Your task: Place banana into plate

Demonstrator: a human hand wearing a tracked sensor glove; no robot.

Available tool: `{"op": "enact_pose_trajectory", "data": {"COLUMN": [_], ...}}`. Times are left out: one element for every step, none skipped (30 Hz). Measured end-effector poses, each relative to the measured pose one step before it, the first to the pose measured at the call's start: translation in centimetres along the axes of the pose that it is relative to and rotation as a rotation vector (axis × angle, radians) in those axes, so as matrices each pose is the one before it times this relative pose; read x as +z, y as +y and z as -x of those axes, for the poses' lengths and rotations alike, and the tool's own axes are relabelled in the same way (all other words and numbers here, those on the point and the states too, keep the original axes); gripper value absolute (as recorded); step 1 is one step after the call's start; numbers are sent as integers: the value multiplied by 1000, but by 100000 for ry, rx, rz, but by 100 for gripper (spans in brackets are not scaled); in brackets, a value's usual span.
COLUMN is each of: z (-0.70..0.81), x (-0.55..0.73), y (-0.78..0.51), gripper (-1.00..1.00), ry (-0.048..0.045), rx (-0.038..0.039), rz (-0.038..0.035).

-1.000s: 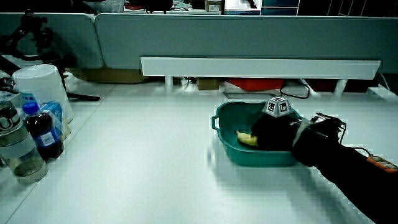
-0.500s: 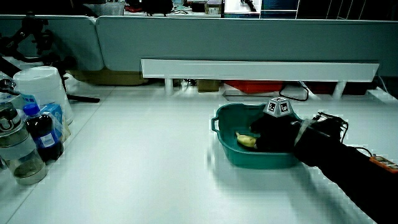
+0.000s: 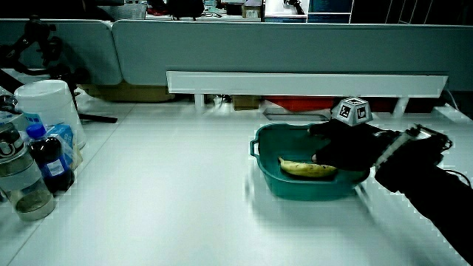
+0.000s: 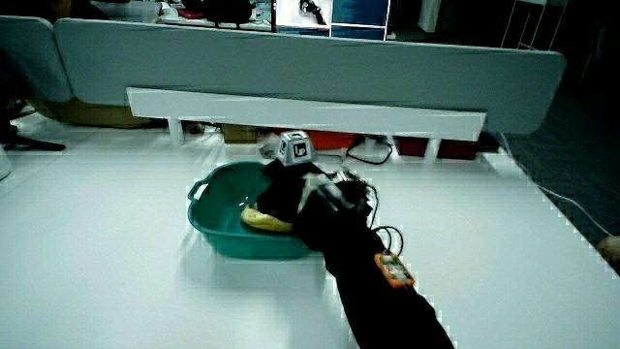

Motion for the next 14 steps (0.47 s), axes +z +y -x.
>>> {"op": "enact_pose_trajectory", "data": {"z": [-85,-45,-264,-266,-120,-153,-149,-145,-141,-137,-133,-128,99,117], "x": [162,272,-96,-98,215,-12,-9,-5,-2,2,5,9,68,55], "y": [-485,-544,-383,-381,-638,-611,-612,-613,-614,-615,-616,-617,-462,-459], "gripper": [-100,-100,-100,-100,-100,-100,-100,-100,-100,-100,-100,-100,-100,-100], "ry": [-596,-1232,-1119,-1119,-2223,909,909,909,909,909,909,909,3985,3985], "rx": [-139,693,-846,-846,-1441,672,672,672,672,672,672,672,3293,3293], "rz": [106,-1890,-219,-219,-3479,-352,-352,-352,-352,-352,-352,-352,1797,1797]}}
